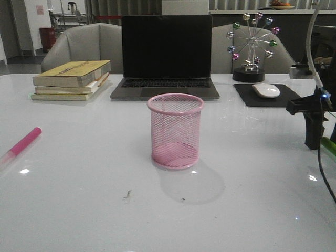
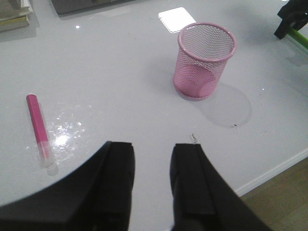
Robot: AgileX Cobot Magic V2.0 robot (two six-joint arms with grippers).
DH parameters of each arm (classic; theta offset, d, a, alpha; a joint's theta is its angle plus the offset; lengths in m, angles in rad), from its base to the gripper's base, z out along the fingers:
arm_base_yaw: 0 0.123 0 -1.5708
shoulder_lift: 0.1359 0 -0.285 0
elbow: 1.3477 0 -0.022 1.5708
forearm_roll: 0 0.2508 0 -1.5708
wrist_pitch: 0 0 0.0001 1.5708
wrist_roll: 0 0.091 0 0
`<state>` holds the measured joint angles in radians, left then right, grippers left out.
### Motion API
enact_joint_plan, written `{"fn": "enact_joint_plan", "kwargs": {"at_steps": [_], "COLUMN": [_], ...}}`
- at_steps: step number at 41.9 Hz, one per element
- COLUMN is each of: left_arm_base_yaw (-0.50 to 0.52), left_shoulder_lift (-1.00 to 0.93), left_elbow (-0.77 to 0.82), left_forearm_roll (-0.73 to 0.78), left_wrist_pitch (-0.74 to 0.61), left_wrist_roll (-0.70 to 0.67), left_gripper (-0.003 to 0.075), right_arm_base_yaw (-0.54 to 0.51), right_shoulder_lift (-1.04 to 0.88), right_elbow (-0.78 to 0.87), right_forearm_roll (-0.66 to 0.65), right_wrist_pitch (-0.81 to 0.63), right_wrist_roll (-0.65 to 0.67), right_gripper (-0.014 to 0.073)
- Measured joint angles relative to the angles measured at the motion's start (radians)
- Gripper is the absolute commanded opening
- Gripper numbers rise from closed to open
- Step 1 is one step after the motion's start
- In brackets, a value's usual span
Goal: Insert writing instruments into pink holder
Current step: 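Lower the right gripper onto the green marker and grasp it, then lift the green marker and lower it into the pink mesh holder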
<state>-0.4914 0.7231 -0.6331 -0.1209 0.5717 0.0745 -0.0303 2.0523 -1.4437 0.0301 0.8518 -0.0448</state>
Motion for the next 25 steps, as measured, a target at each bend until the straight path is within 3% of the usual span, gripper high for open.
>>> {"fn": "enact_joint_plan", "kwargs": {"at_steps": [5,16,25], "left_arm_base_yaw": [0.0,0.0,0.0], "left_shoulder_lift": [0.0,0.0,0.0], "left_elbow": [0.0,0.0,0.0], "left_forearm_roll": [0.0,0.0,0.0], "left_wrist_pitch": [0.0,0.0,0.0], "left_wrist_roll": [0.001,0.001,0.001], "left_gripper": [0.0216,0.0141,0.009], "right_arm_base_yaw": [0.0,0.0,0.058], "right_shoulder_lift": [0.0,-0.025,-0.227], "right_elbow": [-0.002,0.0,0.047], "right_forearm_roll": [0.002,0.021,0.03], "right_wrist_pitch": [0.003,-0.011,-0.119], "right_wrist_roll": [-0.002,-0.006,-0.014], "right_gripper": [0.0173,0.0162,0.0162]}}
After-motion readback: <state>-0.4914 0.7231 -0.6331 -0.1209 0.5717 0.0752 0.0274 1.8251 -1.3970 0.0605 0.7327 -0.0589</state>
